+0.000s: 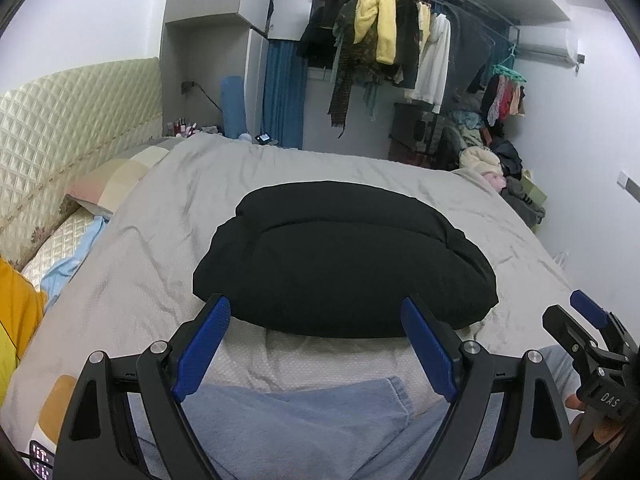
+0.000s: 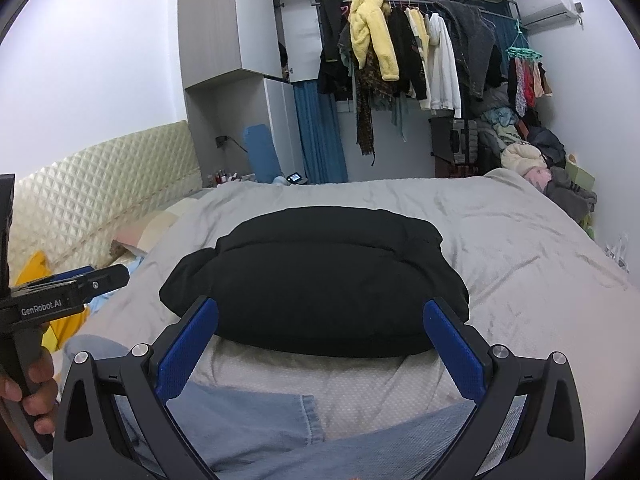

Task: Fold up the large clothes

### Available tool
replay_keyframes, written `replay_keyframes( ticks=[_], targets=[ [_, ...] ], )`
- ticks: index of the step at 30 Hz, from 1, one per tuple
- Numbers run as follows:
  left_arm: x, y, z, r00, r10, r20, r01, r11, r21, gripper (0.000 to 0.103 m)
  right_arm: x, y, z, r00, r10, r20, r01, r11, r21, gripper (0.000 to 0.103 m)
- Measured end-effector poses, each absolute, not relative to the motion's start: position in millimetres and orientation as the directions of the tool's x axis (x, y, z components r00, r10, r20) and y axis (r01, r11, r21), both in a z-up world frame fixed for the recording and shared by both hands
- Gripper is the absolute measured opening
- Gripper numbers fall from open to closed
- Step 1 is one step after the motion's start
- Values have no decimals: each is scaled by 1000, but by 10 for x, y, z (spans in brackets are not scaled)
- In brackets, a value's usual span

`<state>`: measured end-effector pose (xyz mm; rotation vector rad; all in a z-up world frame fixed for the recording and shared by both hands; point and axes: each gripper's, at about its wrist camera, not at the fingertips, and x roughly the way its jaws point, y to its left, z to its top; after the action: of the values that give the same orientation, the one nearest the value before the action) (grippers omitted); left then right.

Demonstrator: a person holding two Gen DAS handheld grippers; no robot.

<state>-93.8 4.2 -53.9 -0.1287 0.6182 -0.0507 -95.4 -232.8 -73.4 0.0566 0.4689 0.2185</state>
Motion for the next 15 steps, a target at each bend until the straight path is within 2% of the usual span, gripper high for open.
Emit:
replay_keyframes(
  ticks=[15],
  targets=[
    [-937, 67, -524, 812, -81, -578, 1, 991, -137, 88, -956, -2320, -737, 869, 219, -444, -194, 976, 101, 103]
  ],
)
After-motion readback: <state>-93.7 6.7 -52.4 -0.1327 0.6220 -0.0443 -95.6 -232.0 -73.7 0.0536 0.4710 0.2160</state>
